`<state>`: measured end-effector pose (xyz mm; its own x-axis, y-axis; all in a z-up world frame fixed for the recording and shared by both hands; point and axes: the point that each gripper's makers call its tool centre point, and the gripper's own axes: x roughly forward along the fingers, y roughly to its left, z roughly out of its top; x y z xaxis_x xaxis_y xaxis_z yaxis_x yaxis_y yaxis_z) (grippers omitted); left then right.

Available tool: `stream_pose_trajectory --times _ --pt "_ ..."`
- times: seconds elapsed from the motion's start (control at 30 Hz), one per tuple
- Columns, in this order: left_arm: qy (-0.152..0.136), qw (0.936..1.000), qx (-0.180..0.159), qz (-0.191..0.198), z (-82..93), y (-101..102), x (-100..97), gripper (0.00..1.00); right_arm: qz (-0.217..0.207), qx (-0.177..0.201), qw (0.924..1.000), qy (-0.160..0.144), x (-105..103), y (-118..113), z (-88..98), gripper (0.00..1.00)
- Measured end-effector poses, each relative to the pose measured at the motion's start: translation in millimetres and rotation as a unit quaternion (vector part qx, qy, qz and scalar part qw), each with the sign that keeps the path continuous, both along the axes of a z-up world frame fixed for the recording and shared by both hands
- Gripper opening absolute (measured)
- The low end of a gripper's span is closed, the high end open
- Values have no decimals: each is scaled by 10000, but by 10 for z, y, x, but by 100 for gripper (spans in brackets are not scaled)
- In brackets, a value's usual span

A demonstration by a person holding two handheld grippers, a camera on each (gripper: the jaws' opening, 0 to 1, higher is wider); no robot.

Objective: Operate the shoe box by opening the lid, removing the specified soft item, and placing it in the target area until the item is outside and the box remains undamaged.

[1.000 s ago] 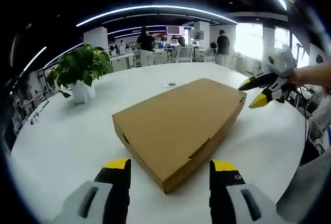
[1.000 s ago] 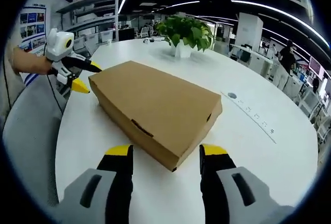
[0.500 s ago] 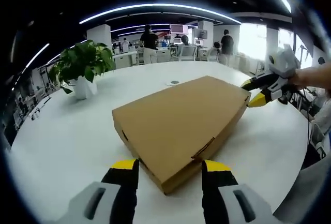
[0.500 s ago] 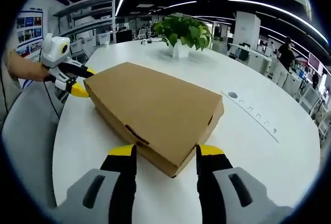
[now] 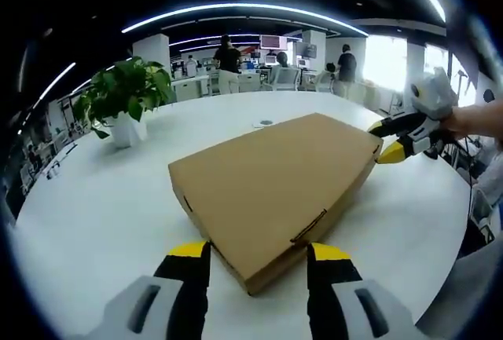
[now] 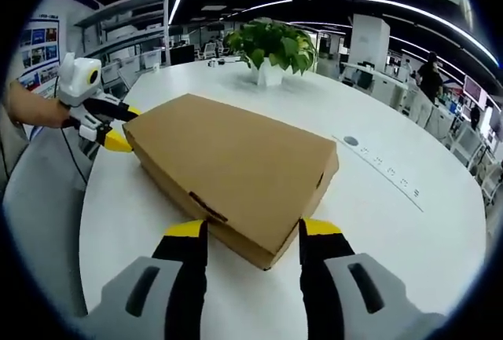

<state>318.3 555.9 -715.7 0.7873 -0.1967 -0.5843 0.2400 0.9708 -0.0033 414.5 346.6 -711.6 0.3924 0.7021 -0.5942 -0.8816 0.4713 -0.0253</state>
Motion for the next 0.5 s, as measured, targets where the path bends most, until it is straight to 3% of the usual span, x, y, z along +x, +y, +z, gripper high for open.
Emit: stream_pose_trajectory --times 0.5 --pt "28 9998 35 -176 -9 99 -15 49 -310 -51 9995 12 -141 46 2 43"
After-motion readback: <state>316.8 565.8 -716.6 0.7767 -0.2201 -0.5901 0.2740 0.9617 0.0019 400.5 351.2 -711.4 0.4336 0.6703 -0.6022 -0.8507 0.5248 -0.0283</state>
